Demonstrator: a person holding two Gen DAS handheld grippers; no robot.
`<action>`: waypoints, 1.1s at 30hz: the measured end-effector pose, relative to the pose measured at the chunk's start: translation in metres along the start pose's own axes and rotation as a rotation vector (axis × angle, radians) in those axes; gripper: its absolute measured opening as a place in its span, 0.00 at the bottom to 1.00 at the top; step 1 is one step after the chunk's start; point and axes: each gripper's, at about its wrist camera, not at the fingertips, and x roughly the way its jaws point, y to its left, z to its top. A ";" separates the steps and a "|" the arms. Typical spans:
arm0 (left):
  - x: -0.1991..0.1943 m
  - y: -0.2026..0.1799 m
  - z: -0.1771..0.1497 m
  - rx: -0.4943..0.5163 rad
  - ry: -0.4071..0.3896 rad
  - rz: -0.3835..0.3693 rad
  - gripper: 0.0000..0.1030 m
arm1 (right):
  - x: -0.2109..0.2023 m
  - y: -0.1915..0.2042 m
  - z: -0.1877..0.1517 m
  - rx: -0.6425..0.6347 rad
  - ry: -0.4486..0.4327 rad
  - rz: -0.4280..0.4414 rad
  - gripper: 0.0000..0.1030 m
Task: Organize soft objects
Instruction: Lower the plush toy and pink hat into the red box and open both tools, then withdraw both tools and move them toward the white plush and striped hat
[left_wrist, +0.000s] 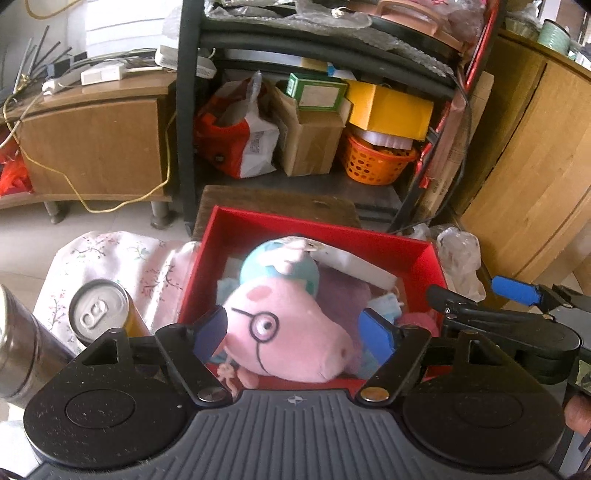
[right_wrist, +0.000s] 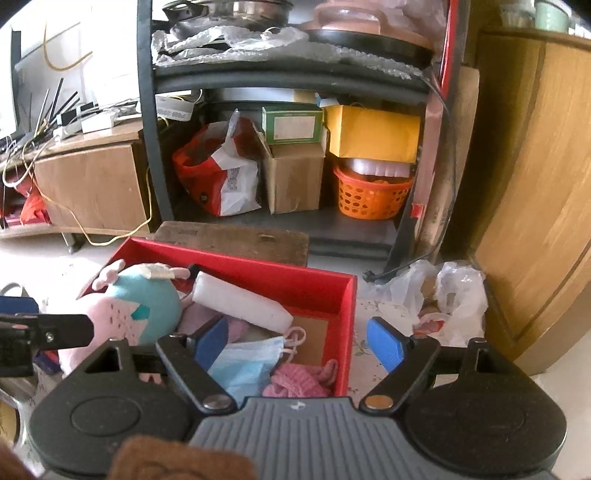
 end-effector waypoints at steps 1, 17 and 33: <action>-0.001 0.000 -0.002 0.001 0.001 -0.002 0.75 | -0.002 0.000 0.000 -0.007 -0.005 -0.007 0.52; -0.017 -0.005 -0.028 0.014 0.050 -0.052 0.75 | -0.025 0.010 -0.012 -0.065 -0.015 -0.028 0.52; -0.019 -0.032 -0.090 0.113 0.177 -0.084 0.75 | -0.047 0.007 -0.051 -0.084 0.038 -0.031 0.52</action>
